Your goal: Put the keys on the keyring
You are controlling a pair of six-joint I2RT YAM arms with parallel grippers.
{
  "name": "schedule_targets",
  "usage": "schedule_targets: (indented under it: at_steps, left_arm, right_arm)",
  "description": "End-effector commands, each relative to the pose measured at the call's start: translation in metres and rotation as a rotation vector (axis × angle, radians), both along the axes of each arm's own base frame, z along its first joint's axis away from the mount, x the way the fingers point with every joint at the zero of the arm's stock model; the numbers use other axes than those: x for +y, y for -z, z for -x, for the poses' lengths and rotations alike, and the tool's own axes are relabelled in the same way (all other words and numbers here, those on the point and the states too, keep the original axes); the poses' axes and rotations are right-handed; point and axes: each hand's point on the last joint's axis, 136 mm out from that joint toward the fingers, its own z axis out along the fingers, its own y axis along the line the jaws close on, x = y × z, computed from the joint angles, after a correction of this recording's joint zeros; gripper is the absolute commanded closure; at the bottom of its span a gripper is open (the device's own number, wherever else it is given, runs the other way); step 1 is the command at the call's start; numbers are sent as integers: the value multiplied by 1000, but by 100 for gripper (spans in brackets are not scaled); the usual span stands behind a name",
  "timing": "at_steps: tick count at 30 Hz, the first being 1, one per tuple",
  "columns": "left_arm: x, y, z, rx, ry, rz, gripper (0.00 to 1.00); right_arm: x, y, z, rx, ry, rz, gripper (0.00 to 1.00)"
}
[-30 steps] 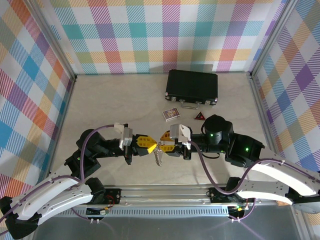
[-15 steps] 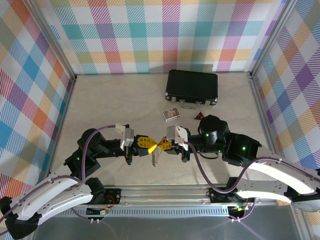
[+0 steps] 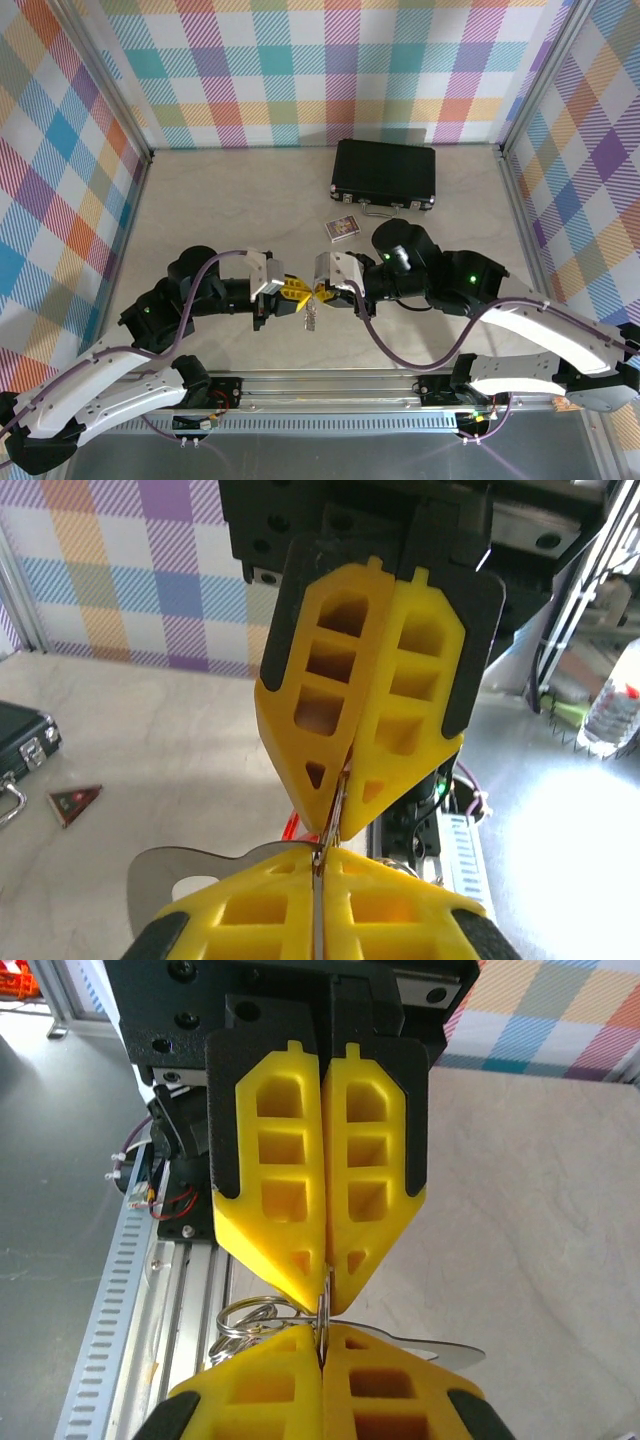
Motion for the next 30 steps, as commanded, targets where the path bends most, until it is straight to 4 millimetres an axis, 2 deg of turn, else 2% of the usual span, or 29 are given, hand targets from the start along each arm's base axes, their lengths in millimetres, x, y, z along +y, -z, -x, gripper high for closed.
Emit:
schedule_targets:
  at_steps: [1, 5, 6, 9, 10, 14, 17, 23, 27, 30]
  left_arm:
    - [2, -3, 2, -12, 4, -20, 93]
    - [2, -11, 6, -9, 16, 28, 94]
    - [1, -18, 6, -24, 18, 61, 93]
    - [1, -19, 7, -24, 23, 85, 84]
    - [1, -16, 6, -22, 18, 84, 84]
    - [-1, -13, 6, -12, 24, 90, 87]
    - [0, -14, 6, -13, 23, 94, 99]
    - [3, -23, 8, -24, 14, 149, 100]
    - [5, -36, 11, -12, 22, 255, 100]
    - [8, -43, 14, -15, 29, 314, 100]
  right_arm:
    - [1, -19, 12, -5, -69, -40, 100]
    - [2, -17, 15, 10, -82, -40, 100]
    - [3, -16, 15, 14, -82, -37, 100]
    - [4, -13, 15, 24, -80, -32, 100]
    - [4, -13, 15, 27, -82, -31, 100]
    - [7, -9, 19, 50, -105, -26, 100]
    - [8, -8, 18, 49, -103, -23, 100]
    - [9, -11, 18, 45, -101, -43, 100]
    - [11, -14, 22, 57, -119, -63, 80]
    - [11, -17, 22, 50, -115, -89, 76]
